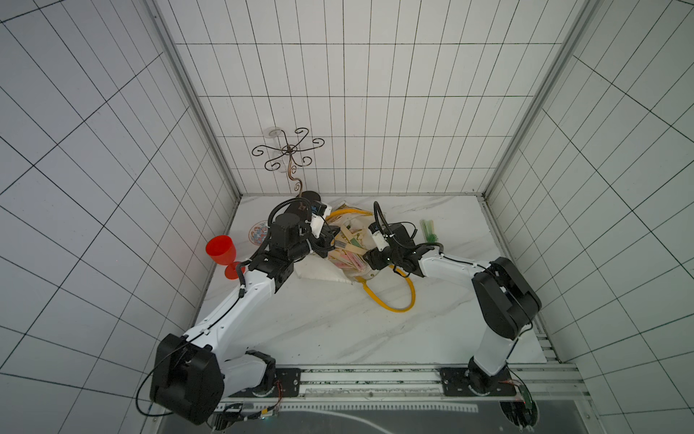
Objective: Take out the folding fans from the tote bags
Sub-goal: Pick up the folding fan from the canvas bag.
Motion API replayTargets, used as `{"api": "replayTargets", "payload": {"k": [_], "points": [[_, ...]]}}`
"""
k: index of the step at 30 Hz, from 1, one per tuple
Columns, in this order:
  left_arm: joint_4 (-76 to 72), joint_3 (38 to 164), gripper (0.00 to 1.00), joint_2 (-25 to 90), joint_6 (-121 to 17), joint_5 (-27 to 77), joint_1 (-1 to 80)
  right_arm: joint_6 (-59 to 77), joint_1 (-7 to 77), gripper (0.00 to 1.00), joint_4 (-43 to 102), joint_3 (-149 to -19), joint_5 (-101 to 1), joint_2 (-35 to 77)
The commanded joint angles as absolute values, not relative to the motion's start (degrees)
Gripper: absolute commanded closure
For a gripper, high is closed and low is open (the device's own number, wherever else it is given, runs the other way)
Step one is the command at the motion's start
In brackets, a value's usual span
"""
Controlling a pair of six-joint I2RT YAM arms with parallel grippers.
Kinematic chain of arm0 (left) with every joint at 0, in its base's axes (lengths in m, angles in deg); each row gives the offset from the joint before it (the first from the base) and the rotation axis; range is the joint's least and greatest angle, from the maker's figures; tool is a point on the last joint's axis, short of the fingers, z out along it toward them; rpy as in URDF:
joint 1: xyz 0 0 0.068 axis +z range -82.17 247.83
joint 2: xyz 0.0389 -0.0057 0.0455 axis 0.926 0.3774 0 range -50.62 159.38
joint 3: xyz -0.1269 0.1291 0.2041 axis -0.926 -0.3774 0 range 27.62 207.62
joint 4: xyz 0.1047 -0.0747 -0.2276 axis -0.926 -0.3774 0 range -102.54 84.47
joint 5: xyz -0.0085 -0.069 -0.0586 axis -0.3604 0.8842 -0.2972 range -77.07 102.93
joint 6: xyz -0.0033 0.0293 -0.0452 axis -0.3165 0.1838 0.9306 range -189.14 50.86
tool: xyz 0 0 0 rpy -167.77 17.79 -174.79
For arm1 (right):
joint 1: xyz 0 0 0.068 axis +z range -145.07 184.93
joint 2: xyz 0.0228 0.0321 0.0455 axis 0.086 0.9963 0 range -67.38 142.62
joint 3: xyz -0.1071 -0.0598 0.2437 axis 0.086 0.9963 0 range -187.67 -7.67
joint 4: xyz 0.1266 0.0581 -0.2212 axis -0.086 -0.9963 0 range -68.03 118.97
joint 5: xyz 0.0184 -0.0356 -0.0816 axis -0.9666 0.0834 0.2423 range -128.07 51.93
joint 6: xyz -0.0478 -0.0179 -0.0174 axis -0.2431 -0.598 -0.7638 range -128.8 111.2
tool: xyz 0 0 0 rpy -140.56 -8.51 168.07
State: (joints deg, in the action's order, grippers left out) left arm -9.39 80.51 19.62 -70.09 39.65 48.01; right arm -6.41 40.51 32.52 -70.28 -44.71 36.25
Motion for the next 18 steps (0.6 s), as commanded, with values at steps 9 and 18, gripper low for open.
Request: {"api": "replayTargets", "payload": {"k": [9,18], "points": [[-8.1,82.3,1.00,19.7,-70.5,42.7,47.9,-12.0,40.7,0.33,34.9,-80.0,-47.1,44.1],[-7.6,82.3,1.00,19.8,-70.0,42.8,47.9,-12.2,40.7,0.47,30.6,-81.0,-53.8,44.4]]}}
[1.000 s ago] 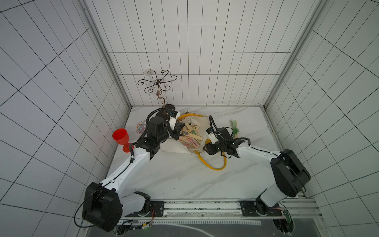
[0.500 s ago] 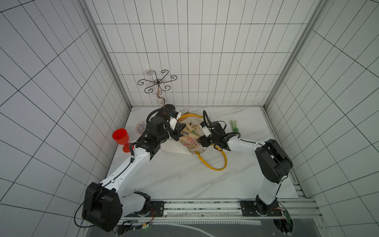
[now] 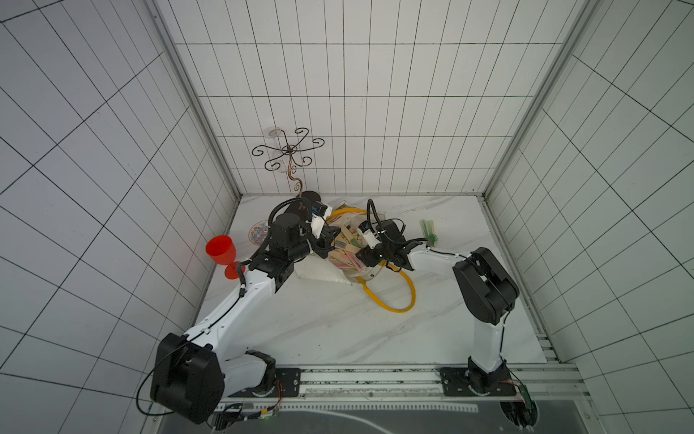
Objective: Take out the folding fans from the tote bags
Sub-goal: Pick up the folding fan from the canvas bag.
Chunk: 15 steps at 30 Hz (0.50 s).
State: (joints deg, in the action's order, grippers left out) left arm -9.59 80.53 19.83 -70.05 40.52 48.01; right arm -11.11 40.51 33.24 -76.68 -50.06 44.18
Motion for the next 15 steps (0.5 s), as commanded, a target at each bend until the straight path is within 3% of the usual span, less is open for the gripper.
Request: {"api": "replayTargets", "payload": {"k": [1,11,15], "points": [[-7.5,82.2,1.00,19.8,-69.9,42.7,47.9,-11.9,40.8,0.48,30.4,-80.7,-54.0,44.1],[-6.7,82.1,1.00,20.2,-69.2,42.3,47.9,-10.4,42.2,0.66,29.1,-77.1,-53.3,39.8],[-6.5,82.2,1.00,20.2,-69.1,42.3,47.9,-10.0,42.8,0.69,29.0,-76.4,-52.0,40.0]]}}
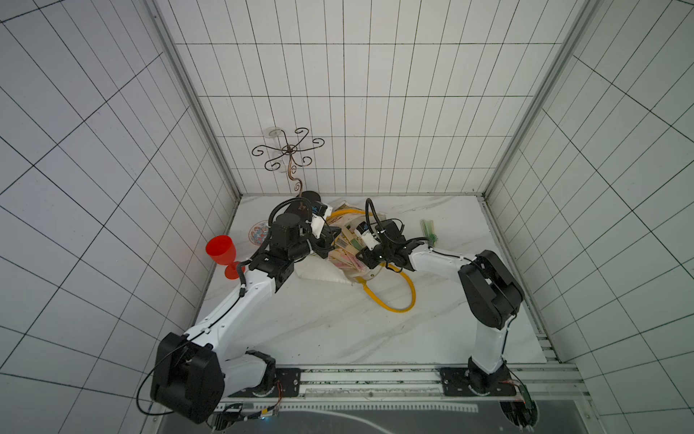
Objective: Take out the folding fans from the tote bags
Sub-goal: Pick up the folding fan from the canvas bag.
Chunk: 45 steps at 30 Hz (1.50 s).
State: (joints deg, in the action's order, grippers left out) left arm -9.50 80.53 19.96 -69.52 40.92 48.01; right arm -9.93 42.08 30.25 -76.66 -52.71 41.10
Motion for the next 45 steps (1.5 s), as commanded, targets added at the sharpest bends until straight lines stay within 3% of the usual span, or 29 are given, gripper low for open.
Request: {"api": "replayTargets", "payload": {"k": [1,14,23,31,39,45], "points": [[-6.4,82.2,1.00,20.2,-69.1,42.3,47.9,-10.0,42.9,0.69,28.8,-76.5,-52.0,40.3],[-6.4,81.7,1.00,20.3,-69.3,42.4,47.9,-10.0,42.8,0.46,30.6,-76.2,-45.3,39.3],[-7.5,81.8,1.00,21.7,-71.3,42.7,48.0,-10.4,42.2,0.43,27.5,-81.7,-48.9,46.8],[-13.5,84.4,1.00,22.7,-74.1,36.4,47.6,-8.7,42.6,0.53,26.1,-80.4,-51.5,45.8],[-15.1,85.5,1.00,21.3,-75.5,30.6,44.6,-7.2,43.3,0.76,26.0,-79.0,-50.1,43.0],[-15.1,85.6,1.00,21.4,-75.0,29.8,44.4,-6.4,43.9,0.80,25.7,-78.2,-49.7,42.1]]}}
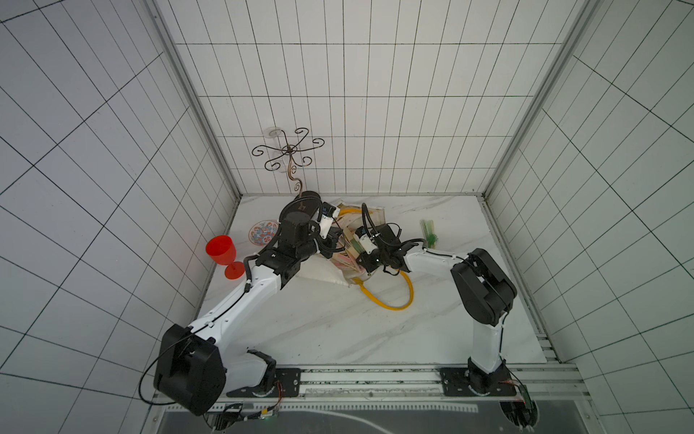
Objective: Take out the folding fans from the tote bags
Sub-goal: Pick up the folding fan from the canvas bag.
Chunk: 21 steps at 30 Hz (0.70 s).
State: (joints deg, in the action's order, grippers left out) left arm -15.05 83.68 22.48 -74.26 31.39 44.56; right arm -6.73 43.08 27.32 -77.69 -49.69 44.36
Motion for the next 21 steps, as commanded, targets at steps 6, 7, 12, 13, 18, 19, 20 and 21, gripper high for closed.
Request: {"api": "replayTargets", "payload": {"k": [6,7,12,13,18,19,20,21], "points": [[-14.9,85.5,1.00,21.4,-74.6,29.3,44.0,-4.6,44.7,0.91,24.5,-78.1,-49.1,41.4],[-14.7,85.5,1.00,21.4,-74.5,29.2,44.0,-4.3,44.8,0.97,24.3,-78.2,-49.0,41.0],[-13.4,85.0,1.00,20.9,-72.7,27.2,44.0,-2.0,45.5,1.00,23.2,-77.6,-48.3,37.7],[-13.0,85.0,1.00,20.8,-72.3,26.8,44.0,-1.7,45.6,1.00,22.9,-77.4,-48.0,37.1],[-10.9,84.4,1.00,20.3,-70.4,26.0,44.0,-0.5,45.8,1.00,20.1,-76.4,-45.8,33.9],[-10.5,84.4,1.00,20.2,-70.1,25.7,44.0,-0.2,45.8,1.00,19.5,-76.1,-45.1,33.4],[-10.0,84.2,1.00,20.2,-69.6,25.4,44.0,0.0,45.8,1.00,18.6,-76.0,-44.4,32.7],[-9.8,84.2,1.00,20.2,-69.2,24.9,44.0,0.3,45.8,1.00,17.8,-75.8,-43.8,32.0]]}}
